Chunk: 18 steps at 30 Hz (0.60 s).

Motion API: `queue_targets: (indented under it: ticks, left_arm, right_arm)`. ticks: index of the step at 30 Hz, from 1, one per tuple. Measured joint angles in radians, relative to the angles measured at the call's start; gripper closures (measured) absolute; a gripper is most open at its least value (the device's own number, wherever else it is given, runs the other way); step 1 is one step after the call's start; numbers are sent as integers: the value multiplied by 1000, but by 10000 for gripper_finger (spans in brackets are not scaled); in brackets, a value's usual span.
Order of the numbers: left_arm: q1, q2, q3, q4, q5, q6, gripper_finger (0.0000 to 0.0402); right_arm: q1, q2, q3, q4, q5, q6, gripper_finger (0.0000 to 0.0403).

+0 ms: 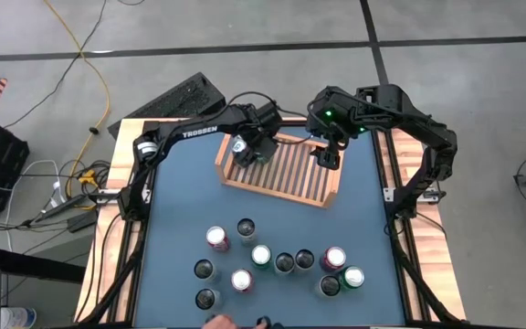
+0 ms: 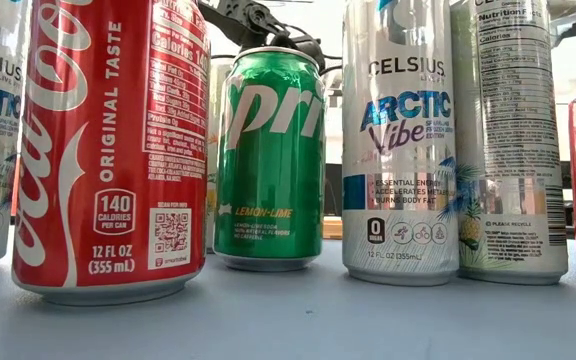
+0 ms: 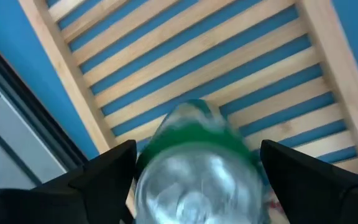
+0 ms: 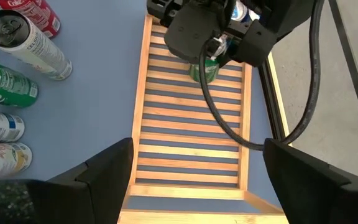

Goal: Place canned beverage on shelf
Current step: Put the green soda can on the shelf

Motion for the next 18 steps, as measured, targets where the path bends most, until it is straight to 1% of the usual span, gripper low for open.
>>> queue_targets:
  ticks: [5, 13, 15, 18]
  left_arm:
    - [-6, -4, -1, 0, 37, -45, 72]
    - [-7, -9, 16, 21, 10, -80, 71]
    - [-7, -18, 16, 11, 6, -103, 70]
    - [-9, -47, 16, 19, 6, -185, 70]
  right_arm:
    - [0, 0, 0, 0, 0, -13, 58]
    - [0, 0, 0, 0, -1, -18, 58]
    - [0, 0, 0, 0, -1, -18, 58]
    - [0, 0, 0, 0, -2, -18, 58]
